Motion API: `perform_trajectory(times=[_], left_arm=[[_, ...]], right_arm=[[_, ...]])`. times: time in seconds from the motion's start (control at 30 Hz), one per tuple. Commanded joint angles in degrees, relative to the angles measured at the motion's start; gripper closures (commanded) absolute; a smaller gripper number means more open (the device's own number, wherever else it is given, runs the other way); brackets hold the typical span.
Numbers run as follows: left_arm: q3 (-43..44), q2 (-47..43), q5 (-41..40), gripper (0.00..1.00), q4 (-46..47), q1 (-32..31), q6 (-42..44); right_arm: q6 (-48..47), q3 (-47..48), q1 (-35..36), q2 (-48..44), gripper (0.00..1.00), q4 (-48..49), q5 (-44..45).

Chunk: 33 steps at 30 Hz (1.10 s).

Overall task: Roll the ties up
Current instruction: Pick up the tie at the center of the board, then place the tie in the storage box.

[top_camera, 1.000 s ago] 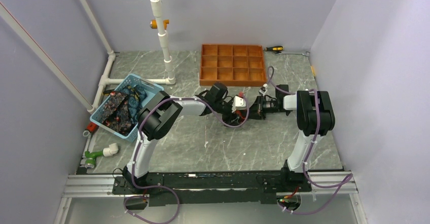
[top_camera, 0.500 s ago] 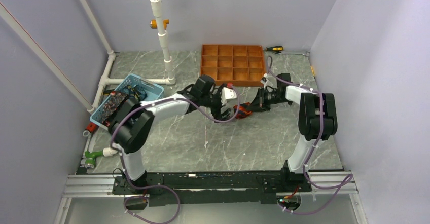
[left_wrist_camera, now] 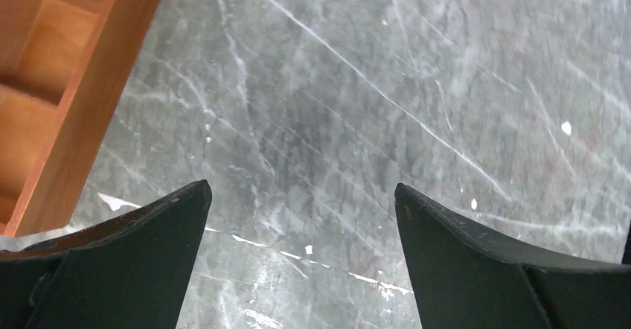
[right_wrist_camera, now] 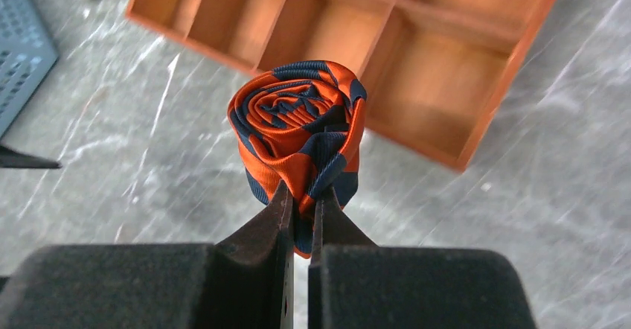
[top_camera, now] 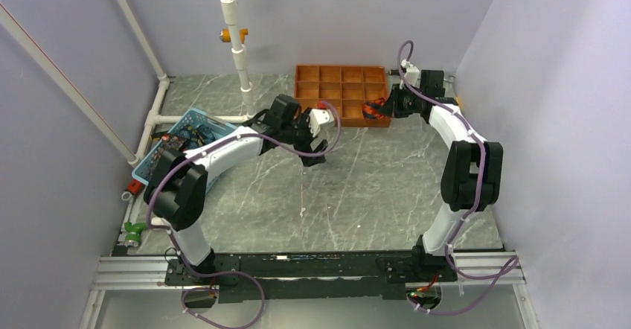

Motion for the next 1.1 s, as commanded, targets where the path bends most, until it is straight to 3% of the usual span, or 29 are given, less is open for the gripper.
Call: perform_trajectory(times=[0.0,0.23,0.53,0.87,1.07], left_arm=[[7.07,2.81,1.22,0.0,-1.93,3.16,-9.35],[13.05,7.37,-2.85,0.01,-2.62,4.96,-10.59],[27.13,16.1,-1.04,0.01,-6.58,7.13,-11.98],[46.11,28.74,5.8,0.48,-7.04,8.59,-19.03],[49.23,32.94,9.1,0.64,-0.8,8.42,-25.77]], right_arm=[[1.76,5.28,-0.11,5.37,1.0,11.36,5.22],[6.33,10.55,3.84,11.94,1.0,15.64,6.96],[10.64,7.67,8.61,15.24,1.0,26.58,11.06],[8.61,2.62,12.67,16.96,1.0,31.22,22.67],[9.06,-0.52,13.22,16.41,1.0,30.45,25.22]])
